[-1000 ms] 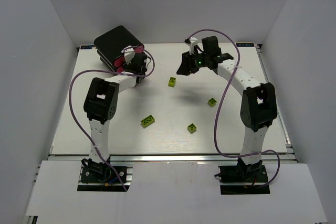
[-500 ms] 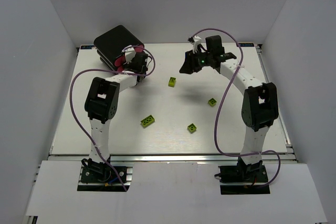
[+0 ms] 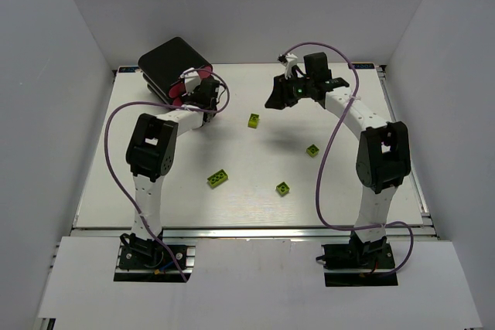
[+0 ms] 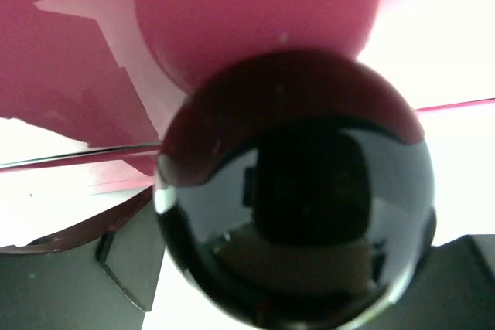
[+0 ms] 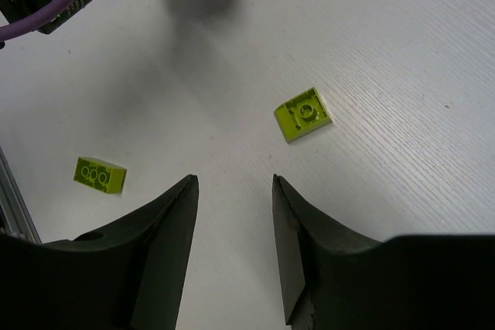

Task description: Sort the legos into containers by color

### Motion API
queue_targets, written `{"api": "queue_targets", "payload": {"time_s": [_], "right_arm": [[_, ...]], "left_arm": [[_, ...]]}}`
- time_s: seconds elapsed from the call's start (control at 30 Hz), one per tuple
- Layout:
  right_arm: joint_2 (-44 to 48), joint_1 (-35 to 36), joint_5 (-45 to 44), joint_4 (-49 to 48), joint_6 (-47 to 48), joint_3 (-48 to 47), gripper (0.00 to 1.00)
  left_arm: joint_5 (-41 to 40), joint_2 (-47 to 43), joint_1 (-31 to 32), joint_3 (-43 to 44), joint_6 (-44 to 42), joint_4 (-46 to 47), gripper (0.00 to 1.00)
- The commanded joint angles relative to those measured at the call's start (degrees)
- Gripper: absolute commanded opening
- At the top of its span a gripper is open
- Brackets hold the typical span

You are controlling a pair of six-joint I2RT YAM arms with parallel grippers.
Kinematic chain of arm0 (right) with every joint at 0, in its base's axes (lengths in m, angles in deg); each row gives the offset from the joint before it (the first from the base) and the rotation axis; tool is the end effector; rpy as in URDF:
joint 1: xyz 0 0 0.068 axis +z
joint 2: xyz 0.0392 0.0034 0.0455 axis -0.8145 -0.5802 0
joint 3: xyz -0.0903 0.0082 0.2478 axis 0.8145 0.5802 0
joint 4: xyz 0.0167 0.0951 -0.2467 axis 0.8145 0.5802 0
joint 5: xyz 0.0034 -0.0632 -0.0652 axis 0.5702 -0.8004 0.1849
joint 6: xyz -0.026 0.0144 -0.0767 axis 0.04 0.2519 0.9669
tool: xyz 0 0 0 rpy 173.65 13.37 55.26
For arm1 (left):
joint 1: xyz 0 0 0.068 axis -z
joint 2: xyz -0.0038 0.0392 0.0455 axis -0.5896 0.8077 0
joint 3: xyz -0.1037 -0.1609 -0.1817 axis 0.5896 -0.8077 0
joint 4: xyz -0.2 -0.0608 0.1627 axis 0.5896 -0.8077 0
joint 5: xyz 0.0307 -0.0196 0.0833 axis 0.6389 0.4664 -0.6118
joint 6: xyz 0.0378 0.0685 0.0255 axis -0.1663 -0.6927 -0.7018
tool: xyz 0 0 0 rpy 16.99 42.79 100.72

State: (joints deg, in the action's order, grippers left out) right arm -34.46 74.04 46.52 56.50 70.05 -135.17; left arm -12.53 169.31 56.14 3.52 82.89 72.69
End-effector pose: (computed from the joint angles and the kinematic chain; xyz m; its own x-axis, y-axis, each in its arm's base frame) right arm 0.4328 0.1981 0.2546 -0.5226 -0.2083 -0.8267 -0.7393 0.5937 0.3177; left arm 0.4768 -0.1247 0.1317 -0.3952 -0.3183 -0.8617 -0.5090 0.8568 -0.0830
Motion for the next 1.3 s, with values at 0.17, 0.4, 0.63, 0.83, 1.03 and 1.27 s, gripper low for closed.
{"api": "queue_targets", "payload": {"time_s": [0.17,0.4,0.63,0.83,1.03,1.27], "right_arm": [[2.5,-0.6,1.4,-1.2,-0.5,0.0,0.49],[1.9,-0.8,1.4,-1.3,-0.4,-0.8,0.49],[1.5,-0.7,1.6,-1.5,-0.3,-1.2,0.49],[1.4,-0.8,1.7,-1.6,-0.2,-1.4,0.49],[1.7,-0.7,1.7,-1.7,0.3,-1.0,0.49],[3.0,-0.6,1.6,-2.4,1.4,1.3,0.49]], "left_arm": [[-0.9,1.3,0.2,-0.5,1.1,-2.3,0.57],[-0.2,-0.1,0.2,-2.4,1.9,-1.0,0.36],[0.2,-4.4,0.8,-8.4,3.6,0.2,0.36],[0.2,-8.0,2.6,-12.2,4.0,1.0,0.36],[1.1,-11.1,4.2,-15.2,5.0,0.6,0.36],[2.3,-13.9,6.0,-18.6,8.3,-2.3,0.4]]}}
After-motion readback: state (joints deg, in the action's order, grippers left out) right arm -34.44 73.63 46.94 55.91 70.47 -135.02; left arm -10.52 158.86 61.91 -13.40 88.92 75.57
